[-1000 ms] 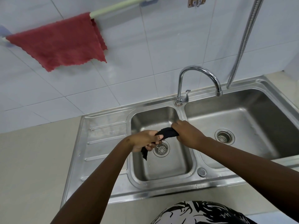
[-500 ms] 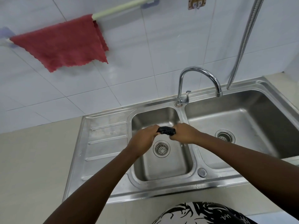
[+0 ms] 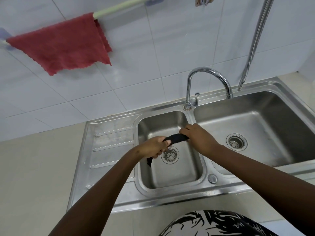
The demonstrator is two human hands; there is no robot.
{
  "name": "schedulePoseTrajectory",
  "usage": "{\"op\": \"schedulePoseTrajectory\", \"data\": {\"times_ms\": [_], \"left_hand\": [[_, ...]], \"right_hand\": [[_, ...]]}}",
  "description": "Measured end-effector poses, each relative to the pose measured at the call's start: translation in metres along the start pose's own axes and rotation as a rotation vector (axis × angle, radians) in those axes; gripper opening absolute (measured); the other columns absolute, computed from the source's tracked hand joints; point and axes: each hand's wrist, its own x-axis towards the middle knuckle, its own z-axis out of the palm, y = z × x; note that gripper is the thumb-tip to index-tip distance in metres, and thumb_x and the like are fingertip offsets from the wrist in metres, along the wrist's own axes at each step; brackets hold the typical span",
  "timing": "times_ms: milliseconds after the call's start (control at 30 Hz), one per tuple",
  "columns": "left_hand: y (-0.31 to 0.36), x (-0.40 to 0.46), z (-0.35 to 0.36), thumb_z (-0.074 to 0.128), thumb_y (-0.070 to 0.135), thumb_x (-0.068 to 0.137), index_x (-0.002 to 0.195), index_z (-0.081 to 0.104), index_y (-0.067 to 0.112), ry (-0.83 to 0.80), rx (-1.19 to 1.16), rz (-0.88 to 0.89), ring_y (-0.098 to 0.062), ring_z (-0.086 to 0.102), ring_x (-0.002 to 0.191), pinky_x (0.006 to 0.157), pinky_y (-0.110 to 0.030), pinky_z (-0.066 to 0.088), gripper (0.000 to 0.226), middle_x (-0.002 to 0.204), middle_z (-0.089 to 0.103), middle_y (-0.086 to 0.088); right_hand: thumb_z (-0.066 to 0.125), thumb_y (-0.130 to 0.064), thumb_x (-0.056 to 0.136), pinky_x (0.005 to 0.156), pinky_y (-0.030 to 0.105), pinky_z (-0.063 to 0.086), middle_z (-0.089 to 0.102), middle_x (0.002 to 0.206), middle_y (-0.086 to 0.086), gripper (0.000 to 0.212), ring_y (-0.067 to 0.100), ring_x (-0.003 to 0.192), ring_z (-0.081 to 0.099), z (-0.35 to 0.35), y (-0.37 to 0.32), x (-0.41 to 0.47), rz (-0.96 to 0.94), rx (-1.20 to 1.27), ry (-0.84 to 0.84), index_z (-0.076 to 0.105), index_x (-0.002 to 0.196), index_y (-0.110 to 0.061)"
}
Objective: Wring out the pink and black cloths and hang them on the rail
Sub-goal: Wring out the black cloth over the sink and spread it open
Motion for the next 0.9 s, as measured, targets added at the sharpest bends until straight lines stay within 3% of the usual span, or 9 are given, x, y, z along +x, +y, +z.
{"op": "schedulePoseTrajectory", "data": {"times_ms": [67,100,200,267,367,433,567,733,900], "left_hand": [[-0.001,-0.004,-0.007,0.047,0.03,0.1,0.113,0.053,0.004,-0.153,-0.23,-0.036,-0.005,0.031,0.055,0.045,-0.015,0.026,0.03,0.072,0.042,0.004],[-0.001,-0.004,-0.01,0.048,0.03,0.099,0.114,0.053,0.003,-0.153,-0.231,-0.035,-0.005,0.032,0.055,0.046,-0.016,0.026,0.031,0.072,0.043,0.004],[0.002,-0.002,-0.011,0.05,0.035,0.097,0.112,0.057,0.013,0.083,0.255,0.093,-0.009,0.05,0.067,0.06,-0.022,0.039,0.028,0.081,0.055,0.003],[0.002,0.0,-0.006,0.05,0.035,0.097,0.109,0.057,0.016,0.237,0.564,0.213,-0.014,0.059,0.078,0.067,-0.027,0.045,0.024,0.088,0.062,0.001],[-0.001,0.002,0.006,0.047,0.039,0.097,0.103,0.055,0.019,0.377,0.771,0.286,-0.02,0.061,0.075,0.067,-0.036,0.05,0.022,0.086,0.066,-0.001],[-0.006,0.008,0.012,0.044,0.037,0.099,0.106,0.054,0.017,0.481,0.881,0.304,-0.022,0.062,0.076,0.063,-0.035,0.049,0.024,0.09,0.067,-0.003],[-0.018,0.012,0.021,0.04,0.035,0.101,0.108,0.052,0.014,0.606,0.917,0.312,-0.023,0.063,0.073,0.054,-0.033,0.043,0.025,0.094,0.067,-0.004],[-0.033,0.02,0.016,0.046,0.028,0.099,0.101,0.054,0.015,0.661,0.918,0.396,-0.024,0.061,0.064,0.049,-0.036,0.047,0.015,0.087,0.066,-0.004],[-0.038,0.029,0.009,0.055,0.023,0.094,0.097,0.06,0.015,0.728,0.909,0.479,-0.023,0.06,0.056,0.042,-0.033,0.044,0.01,0.079,0.068,-0.003]], "right_hand": [[0.046,0.01,0.075,0.061,0.034,0.032,0.06,0.086,0.013,0.03,0.025,0.071,0.045,0.001,-0.002,-0.001,-0.007,-0.02,0.0,0.057,0.097,-0.008],[0.044,0.009,0.076,0.059,0.034,0.032,0.06,0.085,0.013,0.027,0.026,0.07,0.049,0.001,-0.005,-0.001,0.013,-0.018,0.002,0.054,0.094,-0.008],[0.05,-0.009,0.084,0.054,0.037,0.041,0.063,0.079,0.011,0.009,0.03,0.065,0.057,0.003,-0.008,0.0,0.104,0.003,-0.015,0.046,0.092,-0.011],[0.055,-0.023,0.086,0.054,0.037,0.046,0.066,0.075,0.01,0.014,0.03,0.063,0.06,0.003,-0.009,0.002,0.137,-0.029,-0.018,0.047,0.091,-0.013],[0.057,-0.037,0.083,0.055,0.032,0.045,0.066,0.072,0.005,0.022,0.027,0.065,0.062,0.004,-0.005,0.006,0.207,-0.041,-0.036,0.056,0.083,-0.015],[0.058,-0.038,0.081,0.057,0.03,0.044,0.062,0.071,0.002,0.022,0.026,0.069,0.062,0.005,-0.006,0.008,0.259,0.041,-0.103,0.059,0.08,-0.016],[0.059,-0.028,0.079,0.061,0.033,0.047,0.063,0.073,0.006,0.019,0.026,0.071,0.062,0.006,-0.012,0.011,0.32,0.236,-0.205,0.062,0.081,-0.01],[0.059,-0.017,0.074,0.051,0.029,0.031,0.046,0.052,0.0,0.02,0.019,0.052,0.045,0.005,-0.021,0.013,0.402,0.509,-0.294,0.047,0.059,-0.012],[0.06,-0.012,0.073,0.051,0.027,0.03,0.045,0.053,0.0,0.018,0.016,0.048,0.04,0.0,-0.028,0.015,0.496,0.755,-0.33,0.046,0.061,-0.014]]}}
